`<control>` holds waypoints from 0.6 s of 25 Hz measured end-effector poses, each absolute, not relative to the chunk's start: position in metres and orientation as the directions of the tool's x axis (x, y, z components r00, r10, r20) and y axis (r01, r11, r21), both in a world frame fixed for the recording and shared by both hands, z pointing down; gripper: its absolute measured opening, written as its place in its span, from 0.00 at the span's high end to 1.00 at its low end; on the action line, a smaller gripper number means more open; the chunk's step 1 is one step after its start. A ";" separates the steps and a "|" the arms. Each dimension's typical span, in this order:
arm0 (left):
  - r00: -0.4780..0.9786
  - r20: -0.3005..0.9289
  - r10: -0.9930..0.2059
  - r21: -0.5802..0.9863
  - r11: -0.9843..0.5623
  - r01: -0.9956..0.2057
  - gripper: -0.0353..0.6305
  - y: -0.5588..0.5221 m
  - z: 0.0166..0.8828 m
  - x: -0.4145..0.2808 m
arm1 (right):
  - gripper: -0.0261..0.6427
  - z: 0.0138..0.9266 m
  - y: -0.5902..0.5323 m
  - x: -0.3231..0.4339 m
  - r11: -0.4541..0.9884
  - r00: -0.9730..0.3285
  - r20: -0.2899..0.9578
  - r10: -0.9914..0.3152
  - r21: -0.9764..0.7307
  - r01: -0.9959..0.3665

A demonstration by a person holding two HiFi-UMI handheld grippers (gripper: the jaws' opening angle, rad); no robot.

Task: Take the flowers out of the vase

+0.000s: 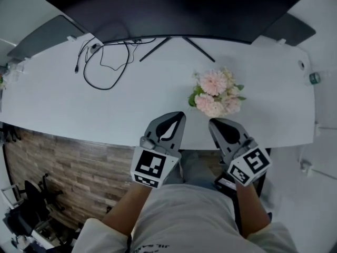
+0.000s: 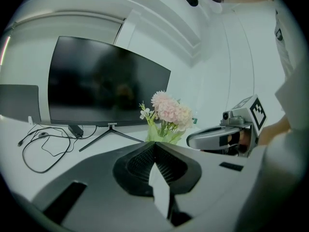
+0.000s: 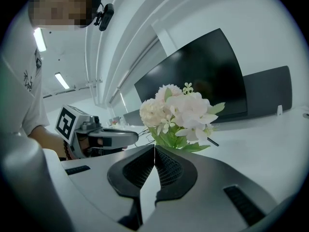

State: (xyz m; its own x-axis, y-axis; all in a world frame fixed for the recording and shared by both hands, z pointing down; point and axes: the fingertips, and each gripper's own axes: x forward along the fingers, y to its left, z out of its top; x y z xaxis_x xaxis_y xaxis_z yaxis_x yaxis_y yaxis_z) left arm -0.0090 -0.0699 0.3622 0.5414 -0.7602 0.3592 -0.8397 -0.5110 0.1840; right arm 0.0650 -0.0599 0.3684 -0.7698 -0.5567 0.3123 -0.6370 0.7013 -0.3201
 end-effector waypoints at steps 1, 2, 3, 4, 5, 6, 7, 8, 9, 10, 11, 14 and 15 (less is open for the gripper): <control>0.543 0.359 -0.759 0.183 -0.513 -0.839 0.94 -0.070 0.365 -0.009 | 0.91 0.371 -0.061 0.065 0.699 -0.769 0.313 -0.558 -0.323 -0.638; 0.544 0.360 -0.758 0.183 -0.515 -0.838 0.94 -0.071 0.368 -0.008 | 0.91 0.374 -0.063 0.065 0.696 -0.767 0.314 -0.560 -0.325 -0.641; 0.546 0.361 -0.756 0.183 -0.517 -0.837 0.94 -0.071 0.371 -0.008 | 0.91 0.377 -0.064 0.065 0.692 -0.764 0.315 -0.563 -0.326 -0.644; 0.547 0.363 -0.754 0.182 -0.519 -0.835 0.94 -0.071 0.373 -0.007 | 0.91 0.380 -0.066 0.065 0.688 -0.760 0.316 -0.567 -0.326 -0.649; 0.549 0.365 -0.752 0.180 -0.522 -0.834 0.94 -0.071 0.376 -0.007 | 0.91 0.382 -0.068 0.065 0.684 -0.757 0.316 -0.572 -0.326 -0.653; 0.551 0.366 -0.750 0.179 -0.525 -0.832 0.94 -0.072 0.378 -0.006 | 0.91 0.383 -0.069 0.065 0.681 -0.755 0.315 -0.575 -0.326 -0.655; 0.553 0.366 -0.749 0.178 -0.527 -0.831 0.94 -0.073 0.380 -0.006 | 0.91 0.385 -0.071 0.065 0.680 -0.754 0.312 -0.577 -0.328 -0.656; 0.554 0.366 -0.748 0.177 -0.528 -0.830 0.94 -0.074 0.382 -0.006 | 0.91 0.385 -0.072 0.064 0.679 -0.755 0.308 -0.579 -0.330 -0.655; 0.555 0.367 -0.747 0.177 -0.529 -0.830 0.94 -0.074 0.384 -0.006 | 0.91 0.386 -0.073 0.063 0.679 -0.756 0.304 -0.579 -0.333 -0.654; 0.555 0.368 -0.746 0.176 -0.530 -0.829 0.94 -0.075 0.387 -0.005 | 0.91 0.388 -0.074 0.062 0.679 -0.757 0.302 -0.580 -0.335 -0.653; 0.556 0.369 -0.744 0.176 -0.532 -0.828 0.94 -0.076 0.390 -0.005 | 0.91 0.390 -0.074 0.062 0.678 -0.756 0.302 -0.580 -0.335 -0.654; 0.557 0.373 -0.741 0.178 -0.533 -0.827 0.94 -0.077 0.398 -0.006 | 0.91 0.396 -0.076 0.060 0.672 -0.752 0.308 -0.583 -0.338 -0.659; 0.557 0.375 -0.741 0.178 -0.532 -0.828 0.94 -0.078 0.401 -0.006 | 0.91 0.398 -0.077 0.060 0.669 -0.751 0.307 -0.585 -0.340 -0.661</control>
State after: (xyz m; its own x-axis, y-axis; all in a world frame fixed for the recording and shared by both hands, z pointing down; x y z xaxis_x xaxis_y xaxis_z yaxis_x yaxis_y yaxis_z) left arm -0.0056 -0.0776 0.4014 0.5572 -0.7408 0.3753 -0.8276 -0.5322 0.1783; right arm 0.0603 -0.0775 0.3979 -0.7507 -0.5851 0.3066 -0.6606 0.6693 -0.3401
